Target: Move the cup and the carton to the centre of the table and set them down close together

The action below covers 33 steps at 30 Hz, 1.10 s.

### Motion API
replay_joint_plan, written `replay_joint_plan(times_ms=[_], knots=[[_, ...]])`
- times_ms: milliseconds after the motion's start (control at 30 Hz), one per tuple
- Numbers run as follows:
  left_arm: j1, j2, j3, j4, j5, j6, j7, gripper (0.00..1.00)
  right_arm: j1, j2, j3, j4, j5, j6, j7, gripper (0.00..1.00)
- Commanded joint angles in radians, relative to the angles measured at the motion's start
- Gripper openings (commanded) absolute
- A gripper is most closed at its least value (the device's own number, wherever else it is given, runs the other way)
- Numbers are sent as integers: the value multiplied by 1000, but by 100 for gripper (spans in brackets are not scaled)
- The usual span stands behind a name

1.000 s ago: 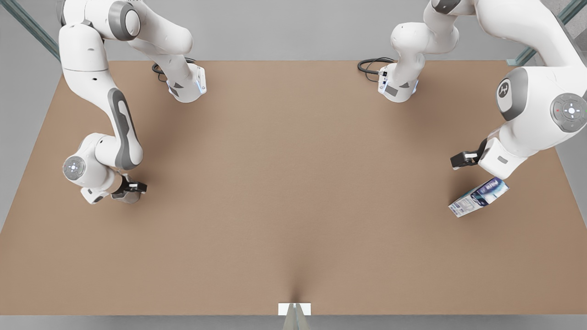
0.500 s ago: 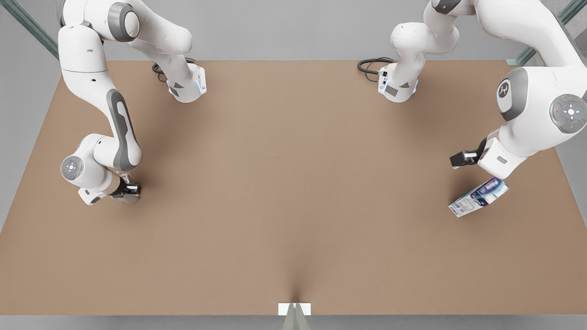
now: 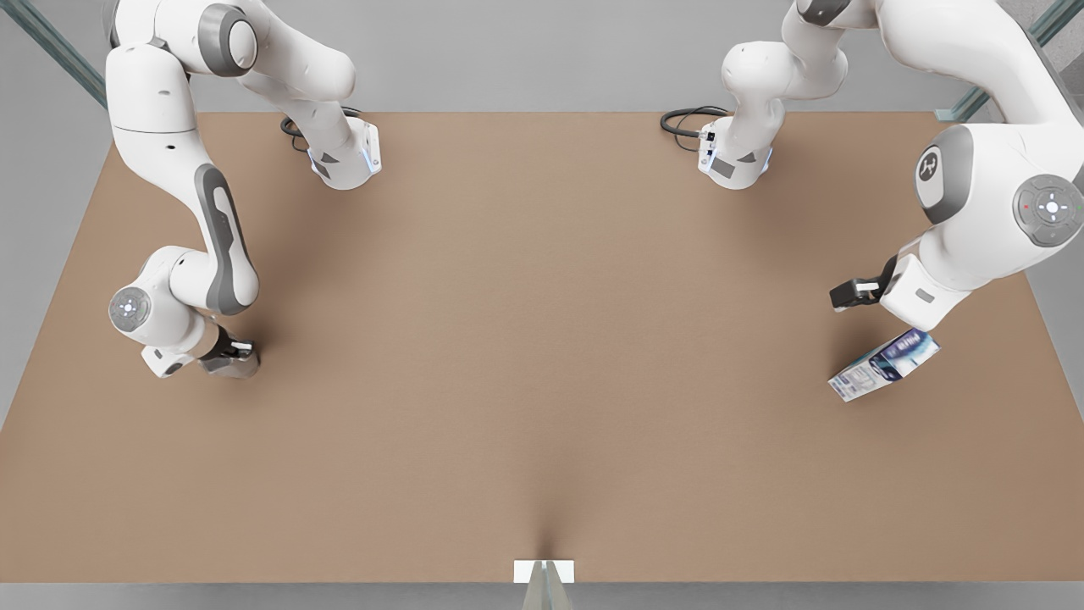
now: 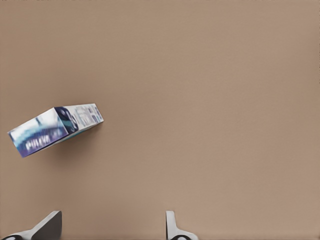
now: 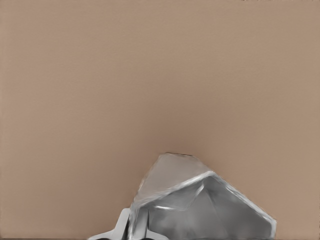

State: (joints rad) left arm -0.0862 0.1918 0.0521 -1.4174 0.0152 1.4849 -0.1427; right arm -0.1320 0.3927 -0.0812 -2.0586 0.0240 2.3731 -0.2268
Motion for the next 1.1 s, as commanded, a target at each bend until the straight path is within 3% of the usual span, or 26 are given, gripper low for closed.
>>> replay_joint_plan(times_ms=[0, 567, 1067], knots=[[0, 0, 0, 0, 0, 0, 0, 100, 0, 0, 0, 0, -4, 1, 3, 21], [0, -3, 0, 2, 2, 0, 0, 100, 43, -49, 3, 6, -4, -9, 9, 21], [0, -6, 2, 3, 5, -9, -2, 100, 216, -15, 9, 86, 31, -11, 193, 21]])
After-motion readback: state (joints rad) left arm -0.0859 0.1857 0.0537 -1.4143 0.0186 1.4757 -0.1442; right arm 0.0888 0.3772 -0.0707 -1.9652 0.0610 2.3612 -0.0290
